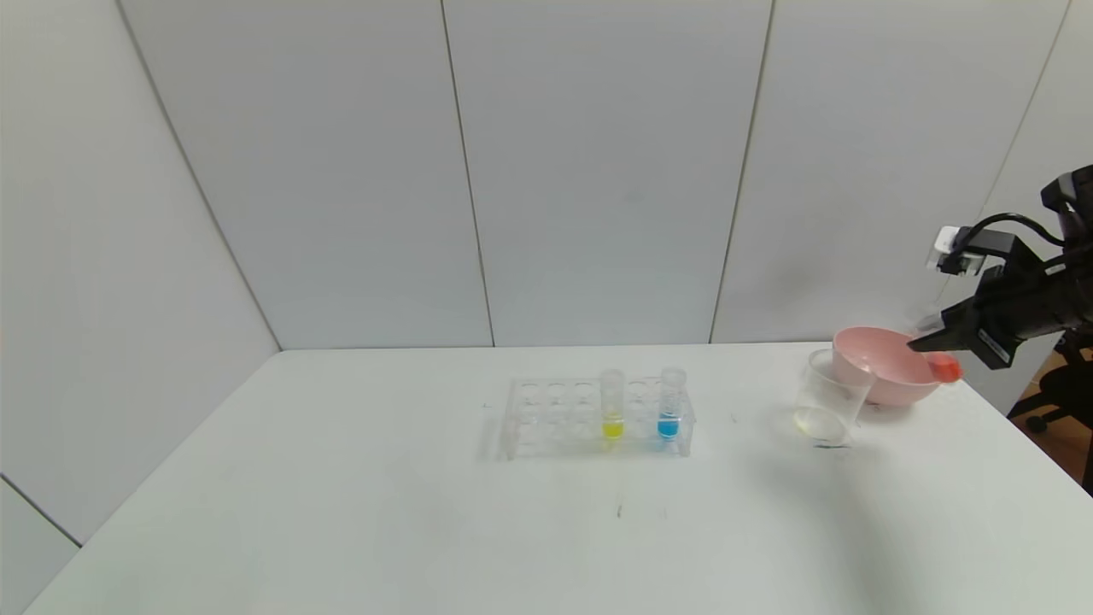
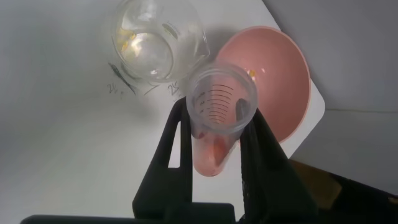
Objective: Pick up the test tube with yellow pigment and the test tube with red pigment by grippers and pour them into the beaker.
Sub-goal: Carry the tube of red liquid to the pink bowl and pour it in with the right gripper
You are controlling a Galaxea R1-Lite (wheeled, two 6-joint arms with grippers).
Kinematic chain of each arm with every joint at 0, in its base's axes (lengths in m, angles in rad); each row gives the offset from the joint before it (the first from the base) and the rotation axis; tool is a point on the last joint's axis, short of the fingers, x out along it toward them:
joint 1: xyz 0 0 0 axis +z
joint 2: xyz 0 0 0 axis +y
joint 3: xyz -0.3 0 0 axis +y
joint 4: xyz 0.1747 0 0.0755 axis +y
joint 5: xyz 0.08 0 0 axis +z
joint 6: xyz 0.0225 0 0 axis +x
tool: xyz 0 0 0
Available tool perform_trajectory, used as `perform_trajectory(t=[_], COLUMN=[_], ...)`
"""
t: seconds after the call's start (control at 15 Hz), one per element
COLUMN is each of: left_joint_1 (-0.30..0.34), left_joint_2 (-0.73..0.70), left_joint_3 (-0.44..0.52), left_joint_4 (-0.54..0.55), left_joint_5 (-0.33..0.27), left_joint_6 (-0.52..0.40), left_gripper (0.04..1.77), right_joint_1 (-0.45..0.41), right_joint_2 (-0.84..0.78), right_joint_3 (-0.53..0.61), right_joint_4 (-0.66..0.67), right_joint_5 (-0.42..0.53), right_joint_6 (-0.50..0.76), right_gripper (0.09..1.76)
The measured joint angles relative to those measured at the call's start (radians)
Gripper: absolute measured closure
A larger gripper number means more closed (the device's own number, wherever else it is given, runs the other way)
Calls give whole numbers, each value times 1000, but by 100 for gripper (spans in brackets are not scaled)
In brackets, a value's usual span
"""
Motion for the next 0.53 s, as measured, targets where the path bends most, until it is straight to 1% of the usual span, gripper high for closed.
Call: perform_trajectory(t=[0.13,0.4,0.53], left_joint_1=[0,0,0], left_joint_2=[0,0,0], left_joint_3=[0,0,0], left_joint_4=[0,0,0], left_joint_5=[0,0,0], left_joint_6=[0,0,0], left_gripper=[9,9,9], right_joint_1=[21,64,95], right_joint_2=[23,56,73], right_joint_3=[-72,-210,-248], right_joint_4=[63,236,268], right_joint_5=[-66,-146,-204], right_joint_6=[-30,-65,-69], right_gripper=[134,134,134])
